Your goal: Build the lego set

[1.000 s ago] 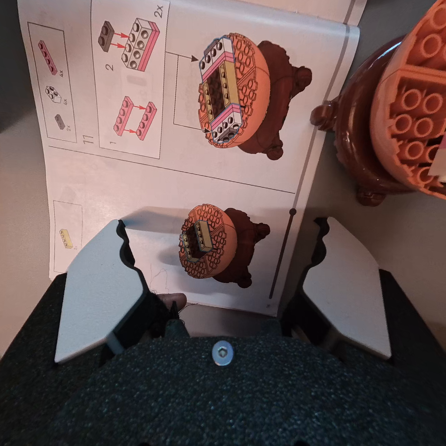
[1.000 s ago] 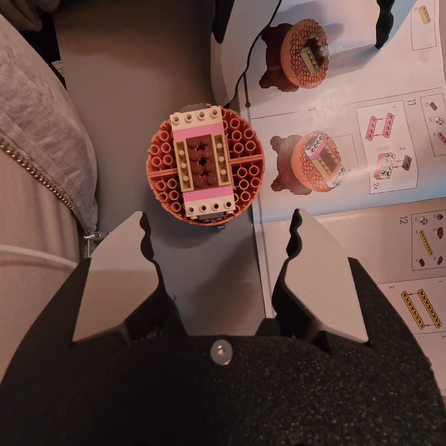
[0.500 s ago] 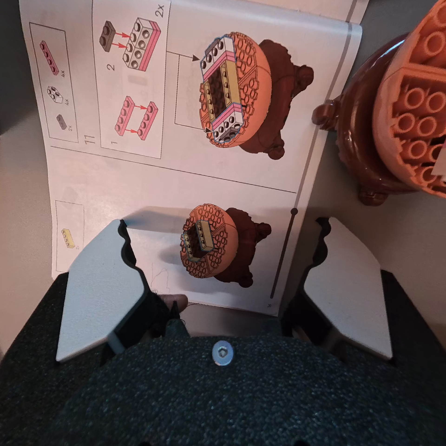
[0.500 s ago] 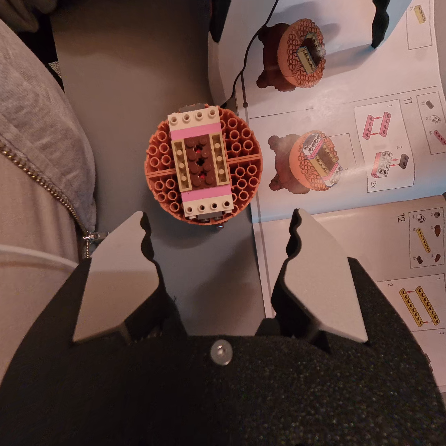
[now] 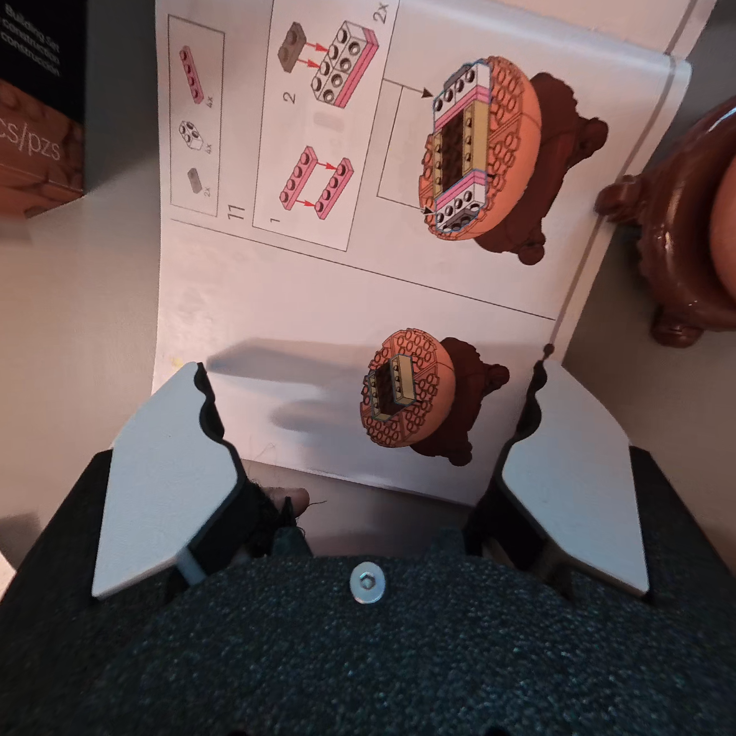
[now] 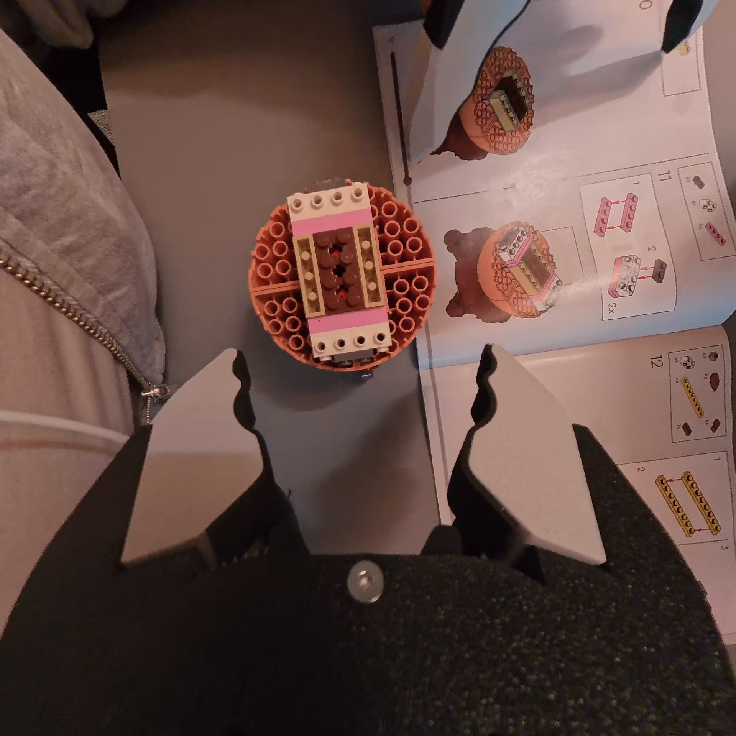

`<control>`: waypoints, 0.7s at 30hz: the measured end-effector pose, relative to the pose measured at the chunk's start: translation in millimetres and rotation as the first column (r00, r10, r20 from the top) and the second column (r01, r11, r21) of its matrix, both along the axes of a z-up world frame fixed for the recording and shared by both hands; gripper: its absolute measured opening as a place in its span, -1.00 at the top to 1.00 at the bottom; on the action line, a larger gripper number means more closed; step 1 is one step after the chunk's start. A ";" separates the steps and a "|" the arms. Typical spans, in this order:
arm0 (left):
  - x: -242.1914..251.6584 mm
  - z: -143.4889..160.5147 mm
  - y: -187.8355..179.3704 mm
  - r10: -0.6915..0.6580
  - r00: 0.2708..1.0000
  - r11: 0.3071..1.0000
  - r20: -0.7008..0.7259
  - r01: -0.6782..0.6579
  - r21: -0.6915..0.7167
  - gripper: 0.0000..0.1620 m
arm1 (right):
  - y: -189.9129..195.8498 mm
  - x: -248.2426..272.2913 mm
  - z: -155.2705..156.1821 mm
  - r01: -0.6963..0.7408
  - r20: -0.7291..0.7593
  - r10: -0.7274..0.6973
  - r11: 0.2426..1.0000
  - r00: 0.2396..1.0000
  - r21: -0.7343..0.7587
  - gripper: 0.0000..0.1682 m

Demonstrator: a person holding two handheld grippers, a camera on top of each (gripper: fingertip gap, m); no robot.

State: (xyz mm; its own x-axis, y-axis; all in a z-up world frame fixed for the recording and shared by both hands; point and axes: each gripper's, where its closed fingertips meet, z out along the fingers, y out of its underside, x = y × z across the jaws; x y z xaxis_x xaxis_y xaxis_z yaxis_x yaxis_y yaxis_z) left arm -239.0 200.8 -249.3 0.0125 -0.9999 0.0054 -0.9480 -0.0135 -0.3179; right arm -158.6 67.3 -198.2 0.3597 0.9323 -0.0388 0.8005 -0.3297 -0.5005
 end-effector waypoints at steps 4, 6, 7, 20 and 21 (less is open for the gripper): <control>-0.5 -3.2 0.2 -0.004 1.000 1.000 -0.003 0.004 0.000 -0.78 | -0.4 1.1 -2.0 0.004 0.002 -0.004 1.000 1.000 -0.004 -0.28; -0.9 -3.4 0.5 -0.006 1.000 1.000 -0.006 0.006 0.004 -0.78 | -0.4 1.4 -3.6 0.002 0.013 -0.002 1.000 1.000 -0.001 -0.28; -0.9 -3.6 0.7 -0.007 1.000 1.000 -0.007 0.007 0.006 -0.78 | -0.6 1.0 -3.8 -0.002 0.016 0.002 1.000 1.000 0.001 -0.28; -0.4 -3.7 0.5 -0.007 1.000 1.000 0.002 0.007 0.009 -0.78 | -3.7 3.4 -3.3 -0.041 0.049 0.040 0.999 0.998 0.013 -0.28; -0.4 -3.7 0.5 -0.007 1.000 1.000 0.001 0.007 0.009 -0.78 | -3.7 3.5 -3.3 -0.040 0.048 0.039 0.999 0.998 0.014 -0.28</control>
State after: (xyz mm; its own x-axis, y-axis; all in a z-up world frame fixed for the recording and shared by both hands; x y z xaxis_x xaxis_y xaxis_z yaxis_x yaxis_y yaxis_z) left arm -239.4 201.3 -253.0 0.0057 -1.0000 -0.0036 -0.9476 -0.0042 -0.3194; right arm -155.1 63.6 -201.5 0.3234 0.9462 -0.0089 0.8359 -0.2901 -0.4659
